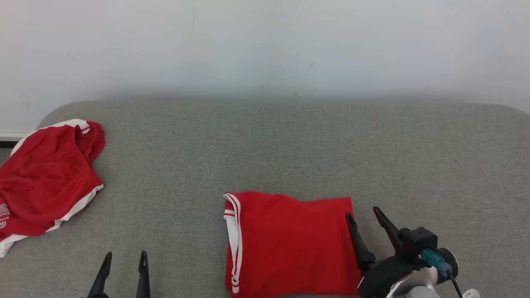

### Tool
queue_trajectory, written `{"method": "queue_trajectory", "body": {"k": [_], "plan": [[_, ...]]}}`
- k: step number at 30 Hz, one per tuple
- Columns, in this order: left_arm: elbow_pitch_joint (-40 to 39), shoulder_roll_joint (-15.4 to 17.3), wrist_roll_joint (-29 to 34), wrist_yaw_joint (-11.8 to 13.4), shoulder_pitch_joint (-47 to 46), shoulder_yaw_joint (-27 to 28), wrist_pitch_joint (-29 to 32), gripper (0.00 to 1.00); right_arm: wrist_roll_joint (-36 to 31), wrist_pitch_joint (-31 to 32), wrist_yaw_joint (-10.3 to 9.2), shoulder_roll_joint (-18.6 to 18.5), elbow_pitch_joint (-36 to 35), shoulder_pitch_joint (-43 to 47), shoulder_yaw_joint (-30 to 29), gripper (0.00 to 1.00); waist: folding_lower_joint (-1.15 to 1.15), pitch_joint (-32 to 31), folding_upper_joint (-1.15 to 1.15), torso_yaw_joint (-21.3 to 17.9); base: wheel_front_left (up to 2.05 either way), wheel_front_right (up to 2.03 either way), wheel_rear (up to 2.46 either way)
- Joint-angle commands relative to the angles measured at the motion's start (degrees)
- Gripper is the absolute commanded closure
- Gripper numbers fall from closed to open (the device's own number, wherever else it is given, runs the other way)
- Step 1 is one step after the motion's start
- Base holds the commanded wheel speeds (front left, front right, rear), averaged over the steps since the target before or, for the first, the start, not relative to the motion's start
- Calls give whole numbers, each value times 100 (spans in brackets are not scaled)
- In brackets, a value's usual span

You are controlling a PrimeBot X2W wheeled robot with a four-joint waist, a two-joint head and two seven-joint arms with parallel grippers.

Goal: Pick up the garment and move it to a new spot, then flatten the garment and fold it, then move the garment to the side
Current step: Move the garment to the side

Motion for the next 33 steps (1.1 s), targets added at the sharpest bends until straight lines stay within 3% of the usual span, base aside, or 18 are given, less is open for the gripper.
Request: {"method": "queue_trajectory", "body": {"k": [1, 17, 18, 19, 20, 26, 33], "plan": [[-16, -25, 13, 19, -37, -28, -19, 0, 39, 23, -14, -10, 124, -90, 11, 0, 0, 79, 0, 90, 0, 0, 0], [114, -19, -109, 10, -277, -57, -20, 0, 256, 249, -14, 160, 1834, -546, 151, 0, 0, 336, 0, 279, 0, 0, 0], [119, -21, -94, 9, -289, -53, -20, 0, 315, 275, -14, 189, 1891, -536, 233, 31, 0, 343, 0, 276, 0, 0, 0], [125, -26, -94, 8, -290, -56, -20, 0, 372, 284, -14, 217, 1934, -535, 312, 88, 0, 352, 0, 274, 0, 0, 0], [129, -32, -96, 8, -288, -56, -20, 0, 432, 291, -14, 236, 1969, -545, 385, 100, 0, 362, 0, 269, 0, 0, 0], [113, -59, -100, 7, -382, -66, -20, 0, 662, 248, -16, 26, 2120, -962, 569, 100, 0, 514, 0, 227, 0, 0, 0], [39, -80, -70, 26, -536, -58, -19, 0, 725, 272, -15, -535, 2144, -1730, 758, 100, 0, 896, 0, 58, 0, 0, 0]]}}
